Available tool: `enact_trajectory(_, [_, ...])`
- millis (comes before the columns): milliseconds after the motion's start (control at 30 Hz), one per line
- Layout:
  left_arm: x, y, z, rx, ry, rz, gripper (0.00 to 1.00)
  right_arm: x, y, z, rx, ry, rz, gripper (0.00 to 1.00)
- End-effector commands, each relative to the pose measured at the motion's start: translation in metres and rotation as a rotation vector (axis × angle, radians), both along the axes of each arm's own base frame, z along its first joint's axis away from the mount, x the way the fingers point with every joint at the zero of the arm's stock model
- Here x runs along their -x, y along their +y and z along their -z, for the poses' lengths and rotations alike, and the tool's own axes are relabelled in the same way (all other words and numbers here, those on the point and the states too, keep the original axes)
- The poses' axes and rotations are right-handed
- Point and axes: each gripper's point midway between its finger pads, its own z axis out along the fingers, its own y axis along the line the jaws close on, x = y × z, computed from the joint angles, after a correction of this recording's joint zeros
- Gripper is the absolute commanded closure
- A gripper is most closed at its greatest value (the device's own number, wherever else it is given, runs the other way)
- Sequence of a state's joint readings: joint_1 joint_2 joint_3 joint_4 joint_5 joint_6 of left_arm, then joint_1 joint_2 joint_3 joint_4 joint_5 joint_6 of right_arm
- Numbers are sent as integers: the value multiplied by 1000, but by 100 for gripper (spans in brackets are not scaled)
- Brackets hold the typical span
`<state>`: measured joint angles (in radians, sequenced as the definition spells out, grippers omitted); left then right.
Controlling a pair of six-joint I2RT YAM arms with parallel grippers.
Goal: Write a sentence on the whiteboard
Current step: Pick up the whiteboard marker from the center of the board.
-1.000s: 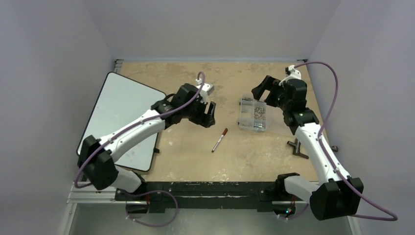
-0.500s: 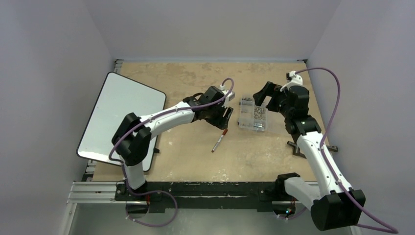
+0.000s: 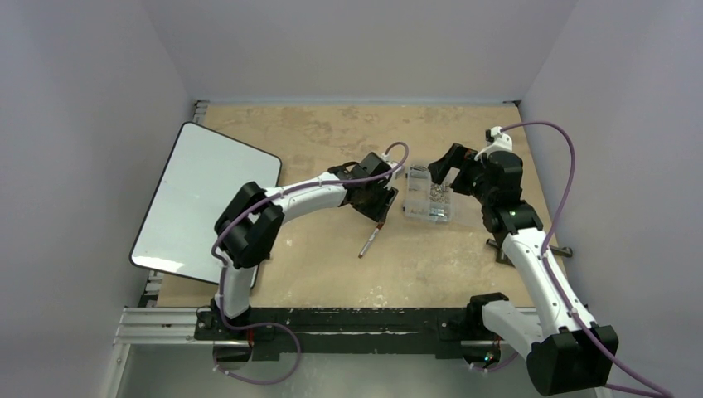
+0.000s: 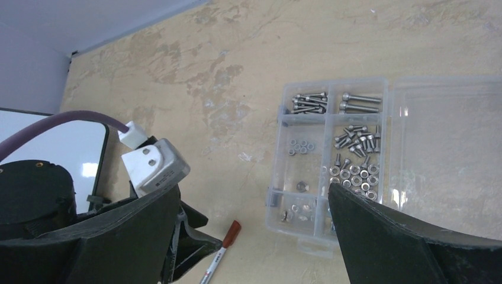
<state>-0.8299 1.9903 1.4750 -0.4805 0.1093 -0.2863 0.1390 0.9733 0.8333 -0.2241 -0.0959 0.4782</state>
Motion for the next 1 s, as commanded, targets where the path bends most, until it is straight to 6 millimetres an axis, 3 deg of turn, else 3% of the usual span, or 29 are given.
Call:
enact_trajectory(0, [-8, -12, -3, -9, -56, 23, 55, -1, 1, -10, -11, -38, 1, 1])
enact_trajectory(300, [-1, -15, 29, -76, -58, 35, 65, 0, 1, -1, -6, -13, -3, 1])
enact_trajectory(333, [-1, -14, 33, -85, -57, 33, 69, 0, 1, -1, -6, -13, -2, 1])
enact_trajectory(467, [-2, -15, 45, -98, -46, 19, 100, 1, 1, -1, -5, -10, -5, 1])
enact_trajectory(533, [0, -14, 47, -101, -37, 13, 100, 1, 2, 0, -4, -7, -8, 1])
enact_trajectory(700, [-3, -7, 9, -79, -77, -44, 100, 5, 6, -3, -11, -10, -33, 1])
enact_trajectory(967, [-27, 25, -96, 72, -128, -322, 100, 16, 18, -29, -71, -136, -99, 1])
